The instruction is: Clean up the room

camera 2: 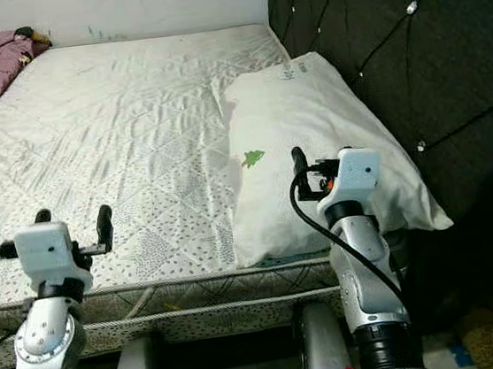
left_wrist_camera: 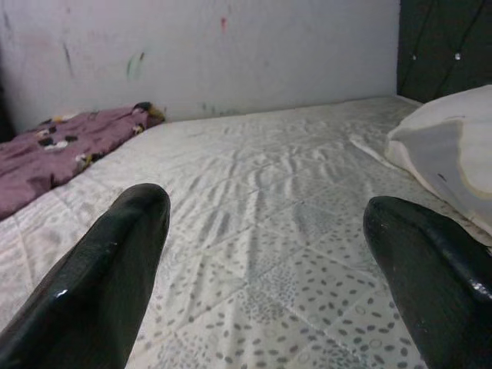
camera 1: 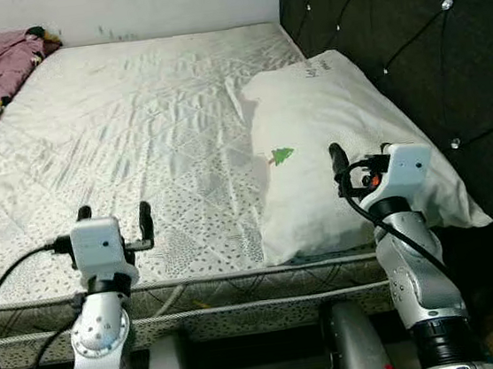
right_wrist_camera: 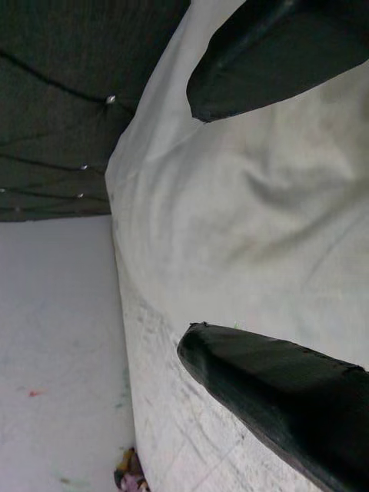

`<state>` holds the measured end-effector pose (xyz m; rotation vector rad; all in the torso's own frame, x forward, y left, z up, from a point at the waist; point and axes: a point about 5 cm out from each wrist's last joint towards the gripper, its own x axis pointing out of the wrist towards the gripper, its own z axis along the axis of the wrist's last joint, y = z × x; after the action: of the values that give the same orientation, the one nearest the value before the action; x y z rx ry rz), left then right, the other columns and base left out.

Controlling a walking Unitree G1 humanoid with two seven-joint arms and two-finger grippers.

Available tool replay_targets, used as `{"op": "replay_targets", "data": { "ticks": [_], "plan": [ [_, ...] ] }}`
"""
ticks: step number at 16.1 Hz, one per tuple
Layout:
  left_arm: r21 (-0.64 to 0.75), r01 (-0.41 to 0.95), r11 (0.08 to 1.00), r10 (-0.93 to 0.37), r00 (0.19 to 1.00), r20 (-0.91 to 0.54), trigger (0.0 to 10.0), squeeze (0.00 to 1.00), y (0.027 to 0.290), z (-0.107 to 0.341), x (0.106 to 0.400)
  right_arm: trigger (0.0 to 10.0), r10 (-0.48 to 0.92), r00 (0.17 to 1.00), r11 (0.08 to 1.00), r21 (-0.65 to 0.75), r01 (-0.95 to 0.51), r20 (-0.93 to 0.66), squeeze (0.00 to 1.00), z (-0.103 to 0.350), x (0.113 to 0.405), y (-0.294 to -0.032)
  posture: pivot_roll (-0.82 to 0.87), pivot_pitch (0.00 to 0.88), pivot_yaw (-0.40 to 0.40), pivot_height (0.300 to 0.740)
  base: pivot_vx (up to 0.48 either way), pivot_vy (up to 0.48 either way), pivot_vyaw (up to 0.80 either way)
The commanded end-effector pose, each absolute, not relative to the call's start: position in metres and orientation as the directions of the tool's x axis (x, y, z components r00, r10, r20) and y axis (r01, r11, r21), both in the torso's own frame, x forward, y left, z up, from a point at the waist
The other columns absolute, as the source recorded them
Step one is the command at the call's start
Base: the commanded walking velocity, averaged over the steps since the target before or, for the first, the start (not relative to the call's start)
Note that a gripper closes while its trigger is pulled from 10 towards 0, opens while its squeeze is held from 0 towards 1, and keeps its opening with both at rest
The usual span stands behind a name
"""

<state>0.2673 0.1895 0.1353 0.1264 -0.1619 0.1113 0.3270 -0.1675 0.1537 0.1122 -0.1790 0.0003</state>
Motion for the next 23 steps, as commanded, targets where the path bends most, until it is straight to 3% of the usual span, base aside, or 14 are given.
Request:
{"op": "replay_targets", "data": {
  "ticks": [1,18,23],
  "plan": [
    [0.132,-0.113,0.985,0.090,0.981,0.174,10.0,0.00,0.192,0.140,0.267,10.0,-0.024,0.980,0.994,0.108,0.002,0.198,0.00,0.160,0.327,-0.171,0.01,0.000,0.035,0.535,0.000,0.000,0.00],
    [0.125,-0.085,0.989,0.067,0.988,0.142,10.0,0.00,0.182,0.135,0.267,10.0,-0.031,0.990,0.999,0.038,0.027,0.134,0.00,0.148,0.311,-0.183,-0.02,0.008,0.029,0.740,0.000,0.000,0.00],
    [0.132,-0.104,0.986,0.085,0.986,0.141,10.0,0.00,0.182,0.136,0.266,10.0,-0.042,0.991,0.999,0.036,0.038,0.124,0.00,0.146,0.312,-0.185,-0.01,0.012,0.034,0.740,0.000,0.000,0.00]
  ]
}}
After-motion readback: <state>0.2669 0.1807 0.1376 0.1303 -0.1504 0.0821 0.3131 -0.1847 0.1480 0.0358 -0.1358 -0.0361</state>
